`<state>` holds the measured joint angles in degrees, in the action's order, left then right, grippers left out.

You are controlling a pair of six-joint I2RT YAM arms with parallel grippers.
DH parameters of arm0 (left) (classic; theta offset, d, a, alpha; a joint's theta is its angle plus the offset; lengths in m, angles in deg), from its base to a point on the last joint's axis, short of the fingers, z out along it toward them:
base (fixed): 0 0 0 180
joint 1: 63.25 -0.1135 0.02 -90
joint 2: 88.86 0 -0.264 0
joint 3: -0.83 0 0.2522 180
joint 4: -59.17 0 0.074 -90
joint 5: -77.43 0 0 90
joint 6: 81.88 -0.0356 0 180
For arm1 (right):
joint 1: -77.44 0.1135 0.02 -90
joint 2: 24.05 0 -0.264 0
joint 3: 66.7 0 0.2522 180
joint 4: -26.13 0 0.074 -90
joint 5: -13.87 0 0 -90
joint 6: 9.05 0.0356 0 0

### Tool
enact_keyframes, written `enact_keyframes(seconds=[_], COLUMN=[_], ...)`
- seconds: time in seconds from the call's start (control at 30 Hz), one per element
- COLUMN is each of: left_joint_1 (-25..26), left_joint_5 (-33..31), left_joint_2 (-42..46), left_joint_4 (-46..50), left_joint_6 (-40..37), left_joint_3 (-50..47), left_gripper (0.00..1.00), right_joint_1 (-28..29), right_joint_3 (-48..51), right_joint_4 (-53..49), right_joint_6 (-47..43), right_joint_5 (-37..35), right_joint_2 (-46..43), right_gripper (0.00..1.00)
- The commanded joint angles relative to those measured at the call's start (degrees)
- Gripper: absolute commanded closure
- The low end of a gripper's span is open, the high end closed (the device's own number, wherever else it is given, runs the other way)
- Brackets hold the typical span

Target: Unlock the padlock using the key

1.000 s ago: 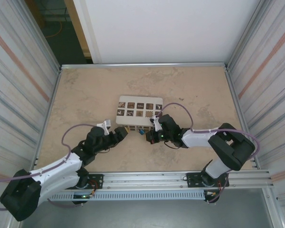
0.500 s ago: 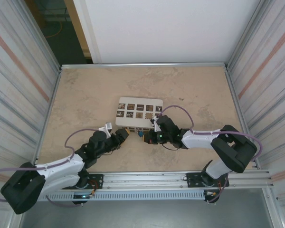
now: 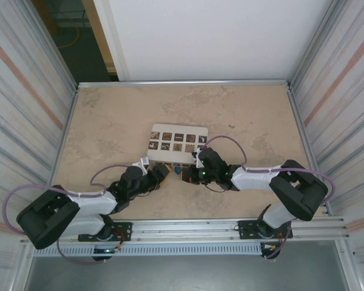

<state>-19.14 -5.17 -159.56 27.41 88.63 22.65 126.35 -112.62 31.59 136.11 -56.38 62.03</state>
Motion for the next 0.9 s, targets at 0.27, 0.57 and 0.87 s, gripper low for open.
enact_keyframes(seconds=[0.27, 0.57, 0.87], left_joint_1=[1.6, 2.3, 2.7], left_joint_5=[-0.3, -0.7, -1.7], left_joint_2=[-9.6, -20.2, -26.7], left_joint_4=[-11.9, -25.3, -32.9], left_joint_6=[3.8, 7.3, 9.1], left_joint_3=[2.5, 2.2, 2.4], left_gripper=[0.51, 0.6, 0.63], right_joint_1=[0.9, 1.1, 1.4], right_joint_3=[-1.5, -1.6, -1.8], right_joint_4=[-0.5, -0.6, -0.7], right_joint_6=[3.6, 3.6, 3.9], right_joint_5=[0.9, 1.2, 1.2], right_joint_2=[-0.3, -0.1, 0.0], right_gripper=[1.0, 1.0, 1.0])
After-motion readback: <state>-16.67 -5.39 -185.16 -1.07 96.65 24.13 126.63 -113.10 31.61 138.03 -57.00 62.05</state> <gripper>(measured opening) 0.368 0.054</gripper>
